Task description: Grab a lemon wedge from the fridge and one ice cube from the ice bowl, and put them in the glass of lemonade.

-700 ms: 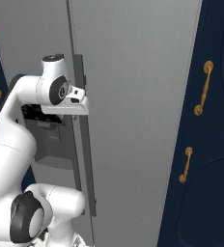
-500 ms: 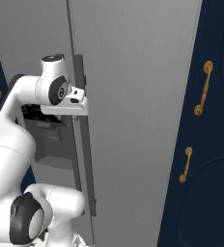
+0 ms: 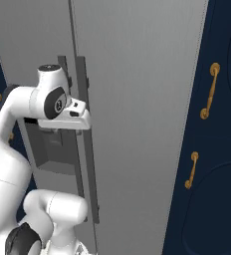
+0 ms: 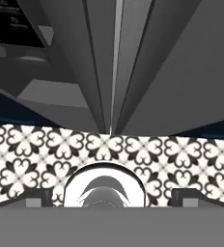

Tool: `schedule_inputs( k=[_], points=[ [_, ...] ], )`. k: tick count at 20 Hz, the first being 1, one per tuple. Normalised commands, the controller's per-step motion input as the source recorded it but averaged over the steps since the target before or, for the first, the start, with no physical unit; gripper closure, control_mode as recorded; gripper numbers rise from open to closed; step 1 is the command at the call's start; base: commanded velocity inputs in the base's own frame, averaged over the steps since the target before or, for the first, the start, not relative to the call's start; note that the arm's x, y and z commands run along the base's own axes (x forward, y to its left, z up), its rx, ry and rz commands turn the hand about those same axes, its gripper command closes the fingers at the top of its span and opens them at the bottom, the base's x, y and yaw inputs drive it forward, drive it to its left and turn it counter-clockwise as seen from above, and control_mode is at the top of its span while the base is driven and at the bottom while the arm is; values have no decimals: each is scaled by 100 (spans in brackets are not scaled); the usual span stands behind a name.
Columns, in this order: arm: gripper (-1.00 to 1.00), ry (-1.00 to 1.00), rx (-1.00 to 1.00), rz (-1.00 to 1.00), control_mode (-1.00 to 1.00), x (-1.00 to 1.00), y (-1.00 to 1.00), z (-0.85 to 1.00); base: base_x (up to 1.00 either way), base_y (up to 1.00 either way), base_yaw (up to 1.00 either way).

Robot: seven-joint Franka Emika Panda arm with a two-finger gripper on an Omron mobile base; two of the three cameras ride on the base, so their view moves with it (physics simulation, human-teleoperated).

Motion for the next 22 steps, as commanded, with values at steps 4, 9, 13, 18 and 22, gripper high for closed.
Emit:
schedule_inputs(
  k=[4, 9, 13, 18, 22],
  points=[
    [-100, 0, 0, 0, -100, -24, 0, -4, 0, 0, 0],
    [-100, 0, 0, 0, -100, -7, 0, -4, 0, 0, 0],
    [-100, 0, 0, 0, 100, 0, 0, 0, -5, 0, 0],
    [-100, 0, 0, 0, 100, 0, 0, 0, -51, 18, 21],
    [-100, 0, 0, 0, 100, 0, 0, 0, -17, 46, 43]
  ],
)
